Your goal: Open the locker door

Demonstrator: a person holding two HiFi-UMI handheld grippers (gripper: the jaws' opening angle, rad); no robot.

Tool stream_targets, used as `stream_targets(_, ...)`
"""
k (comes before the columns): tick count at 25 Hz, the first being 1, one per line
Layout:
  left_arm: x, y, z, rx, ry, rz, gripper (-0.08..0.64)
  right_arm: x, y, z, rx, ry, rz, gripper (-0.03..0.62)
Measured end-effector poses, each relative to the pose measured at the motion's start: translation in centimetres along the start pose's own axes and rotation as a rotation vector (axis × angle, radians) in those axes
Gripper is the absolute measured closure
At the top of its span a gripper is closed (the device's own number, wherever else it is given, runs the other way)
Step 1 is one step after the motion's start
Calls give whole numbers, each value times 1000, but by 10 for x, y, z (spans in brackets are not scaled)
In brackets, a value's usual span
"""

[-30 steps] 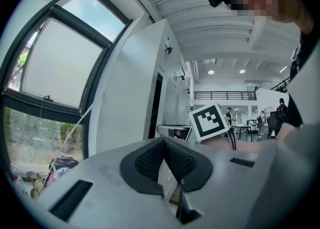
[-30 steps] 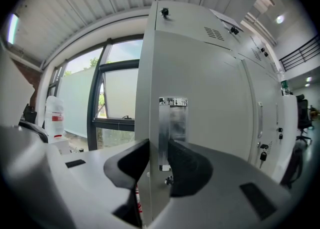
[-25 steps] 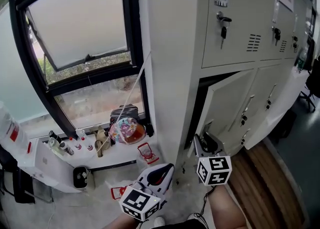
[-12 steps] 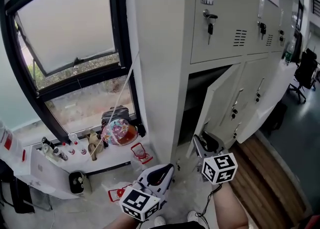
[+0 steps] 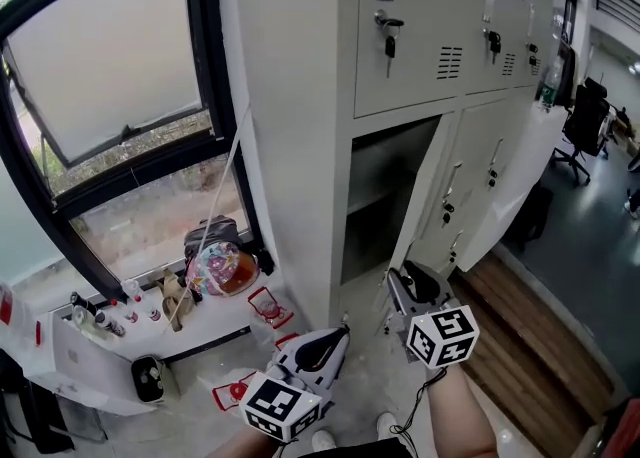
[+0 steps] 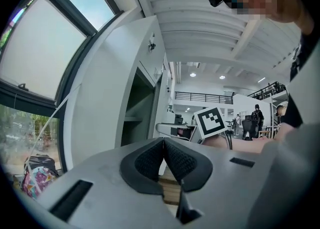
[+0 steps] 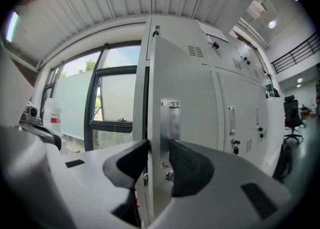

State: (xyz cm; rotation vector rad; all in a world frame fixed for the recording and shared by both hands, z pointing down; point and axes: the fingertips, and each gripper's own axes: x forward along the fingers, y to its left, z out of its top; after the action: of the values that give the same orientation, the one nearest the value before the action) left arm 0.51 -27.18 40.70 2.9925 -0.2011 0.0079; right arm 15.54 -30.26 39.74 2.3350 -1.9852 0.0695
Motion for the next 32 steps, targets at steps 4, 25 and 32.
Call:
stream_targets(4,0,-7,-5,-2,8,-28,543,-17,-8,-1,-5,-10,-76,420)
stream_targets(25,38,-68,-6,17,27,-103,543,-69,-59,-11,-77,30,-234,437)
stream_targets(32,61,-96,-4,28,27,-121,543,-91,-94,-14,-55,48,-248,451)
